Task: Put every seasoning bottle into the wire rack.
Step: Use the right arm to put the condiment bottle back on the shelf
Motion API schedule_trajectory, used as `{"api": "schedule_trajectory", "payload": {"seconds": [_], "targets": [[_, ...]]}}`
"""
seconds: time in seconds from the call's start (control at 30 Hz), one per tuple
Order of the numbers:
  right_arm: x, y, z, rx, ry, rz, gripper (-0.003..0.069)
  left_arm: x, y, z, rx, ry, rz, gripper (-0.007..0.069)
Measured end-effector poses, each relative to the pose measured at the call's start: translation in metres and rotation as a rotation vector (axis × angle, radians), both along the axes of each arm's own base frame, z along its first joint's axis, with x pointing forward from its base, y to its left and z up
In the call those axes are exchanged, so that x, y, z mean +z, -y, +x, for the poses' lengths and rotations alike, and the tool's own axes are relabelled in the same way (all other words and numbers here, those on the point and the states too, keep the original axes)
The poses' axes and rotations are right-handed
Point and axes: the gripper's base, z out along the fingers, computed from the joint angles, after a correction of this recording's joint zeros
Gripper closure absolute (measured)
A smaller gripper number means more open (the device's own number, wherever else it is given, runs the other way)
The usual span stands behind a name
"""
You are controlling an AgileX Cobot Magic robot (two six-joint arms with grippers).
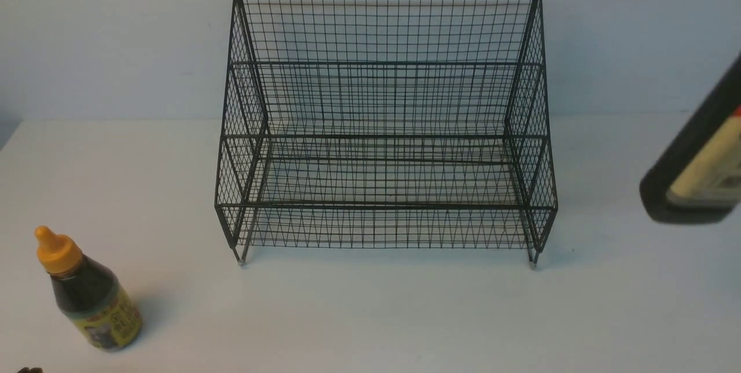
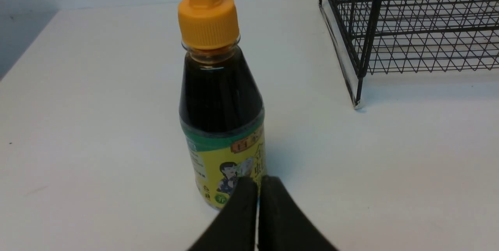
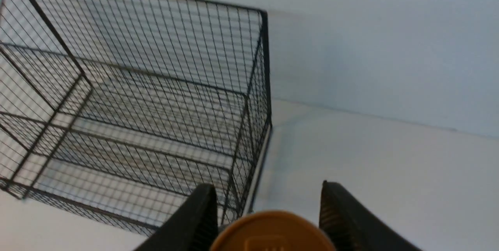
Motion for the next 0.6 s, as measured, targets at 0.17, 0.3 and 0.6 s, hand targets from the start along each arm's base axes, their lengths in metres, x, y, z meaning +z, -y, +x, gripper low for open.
{"api": "schedule_trajectory", "payload": {"seconds": [0.17, 0.3, 0.6], "targets": [[0.007, -0.005, 0.043, 0.058, -0.001, 0.056, 0.034, 0.0, 0.0, 0.0, 0.0, 0.0, 0.0, 0.0629], [0.008, -0.007, 0.073, 0.079, -0.012, 0.067, 0.034, 0.0, 0.0, 0.0, 0.0, 0.0, 0.0, 0.0629], [0.016, -0.053, 0.109, 0.139, 0.0, -0.028, 0.0341, 0.0, 0.0, 0.0, 0.0, 0.0, 0.0, 0.0629]]}}
